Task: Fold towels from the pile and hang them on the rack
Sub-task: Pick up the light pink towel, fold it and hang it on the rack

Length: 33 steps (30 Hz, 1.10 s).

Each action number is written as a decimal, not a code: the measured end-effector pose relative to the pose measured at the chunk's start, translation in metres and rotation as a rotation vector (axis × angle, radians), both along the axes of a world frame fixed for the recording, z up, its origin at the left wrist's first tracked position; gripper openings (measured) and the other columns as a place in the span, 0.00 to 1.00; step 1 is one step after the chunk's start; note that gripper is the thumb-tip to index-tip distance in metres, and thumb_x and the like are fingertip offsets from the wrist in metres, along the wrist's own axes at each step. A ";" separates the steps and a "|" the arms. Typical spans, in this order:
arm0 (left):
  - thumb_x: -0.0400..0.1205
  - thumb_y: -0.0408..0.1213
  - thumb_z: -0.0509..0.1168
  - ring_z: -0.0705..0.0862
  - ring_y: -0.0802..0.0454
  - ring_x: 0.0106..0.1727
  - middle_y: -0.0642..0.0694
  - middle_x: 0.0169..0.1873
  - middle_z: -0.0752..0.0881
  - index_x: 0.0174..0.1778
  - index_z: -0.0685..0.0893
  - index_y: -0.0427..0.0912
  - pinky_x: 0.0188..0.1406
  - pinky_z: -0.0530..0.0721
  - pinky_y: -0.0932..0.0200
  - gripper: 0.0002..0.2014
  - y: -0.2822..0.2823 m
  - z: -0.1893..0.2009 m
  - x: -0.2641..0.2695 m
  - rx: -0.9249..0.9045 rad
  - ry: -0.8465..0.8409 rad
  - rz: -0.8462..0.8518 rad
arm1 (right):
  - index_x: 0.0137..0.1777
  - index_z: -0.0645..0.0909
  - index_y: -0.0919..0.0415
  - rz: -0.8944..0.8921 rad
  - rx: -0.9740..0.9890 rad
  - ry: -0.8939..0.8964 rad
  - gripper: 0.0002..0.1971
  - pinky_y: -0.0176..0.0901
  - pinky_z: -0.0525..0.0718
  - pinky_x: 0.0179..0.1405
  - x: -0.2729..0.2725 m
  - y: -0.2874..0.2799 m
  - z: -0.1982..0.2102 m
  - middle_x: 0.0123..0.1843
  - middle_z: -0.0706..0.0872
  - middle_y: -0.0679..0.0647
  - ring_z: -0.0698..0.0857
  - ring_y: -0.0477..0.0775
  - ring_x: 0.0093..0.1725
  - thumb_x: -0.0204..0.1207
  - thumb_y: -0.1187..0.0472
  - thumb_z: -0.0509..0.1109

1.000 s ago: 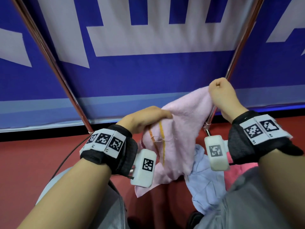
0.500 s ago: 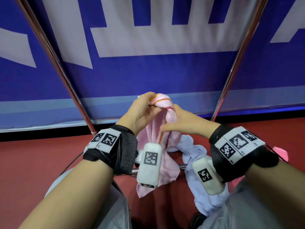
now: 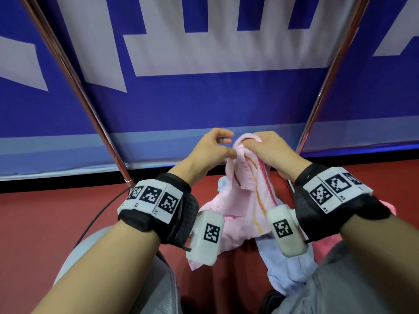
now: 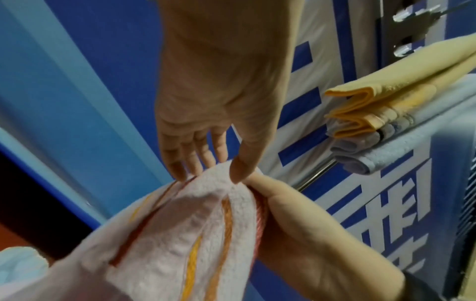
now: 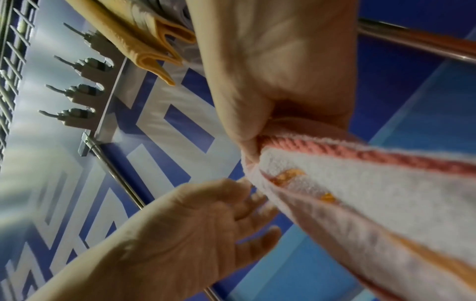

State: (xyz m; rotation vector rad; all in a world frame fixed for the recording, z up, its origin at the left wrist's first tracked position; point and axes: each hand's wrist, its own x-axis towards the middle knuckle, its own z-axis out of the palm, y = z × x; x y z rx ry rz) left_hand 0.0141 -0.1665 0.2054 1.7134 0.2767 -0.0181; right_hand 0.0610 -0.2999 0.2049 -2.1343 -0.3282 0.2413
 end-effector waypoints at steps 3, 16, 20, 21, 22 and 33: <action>0.74 0.22 0.68 0.82 0.54 0.42 0.49 0.46 0.82 0.62 0.73 0.39 0.41 0.82 0.63 0.21 -0.005 -0.005 -0.002 0.064 0.128 -0.139 | 0.36 0.87 0.60 -0.012 0.063 0.057 0.12 0.36 0.72 0.27 -0.003 0.002 0.004 0.32 0.83 0.55 0.75 0.48 0.30 0.75 0.63 0.62; 0.59 0.43 0.69 0.86 0.43 0.49 0.36 0.53 0.87 0.58 0.80 0.33 0.60 0.81 0.40 0.31 -0.009 -0.011 -0.004 0.243 0.115 -0.106 | 0.44 0.82 0.72 0.014 0.070 0.022 0.14 0.42 0.73 0.34 -0.009 0.006 0.008 0.36 0.80 0.57 0.76 0.49 0.35 0.75 0.59 0.62; 0.60 0.52 0.70 0.87 0.46 0.49 0.42 0.50 0.89 0.56 0.83 0.37 0.54 0.85 0.50 0.31 -0.009 -0.013 -0.004 0.274 0.119 -0.129 | 0.46 0.82 0.73 0.055 0.054 -0.033 0.13 0.28 0.72 0.25 -0.010 0.007 0.007 0.37 0.81 0.55 0.76 0.47 0.33 0.76 0.61 0.62; 0.61 0.54 0.69 0.87 0.45 0.48 0.42 0.49 0.89 0.56 0.83 0.36 0.52 0.85 0.51 0.32 -0.009 -0.014 -0.003 0.288 0.120 -0.124 | 0.47 0.82 0.70 0.050 0.060 -0.036 0.12 0.23 0.71 0.24 -0.010 0.007 0.008 0.39 0.82 0.53 0.77 0.45 0.33 0.77 0.61 0.62; 0.63 0.56 0.68 0.87 0.44 0.50 0.41 0.50 0.89 0.56 0.83 0.35 0.53 0.85 0.50 0.33 -0.008 -0.016 -0.003 0.300 0.115 -0.116 | 0.49 0.82 0.67 0.041 0.066 -0.039 0.10 0.21 0.71 0.24 -0.009 0.007 0.008 0.41 0.83 0.51 0.78 0.42 0.35 0.77 0.61 0.63; 0.81 0.35 0.57 0.72 0.48 0.38 0.48 0.32 0.77 0.39 0.74 0.39 0.36 0.71 0.56 0.06 0.001 -0.018 0.005 0.350 0.017 0.030 | 0.60 0.74 0.53 0.332 -0.017 0.057 0.22 0.25 0.69 0.24 -0.008 -0.015 0.022 0.30 0.76 0.46 0.72 0.37 0.22 0.70 0.75 0.66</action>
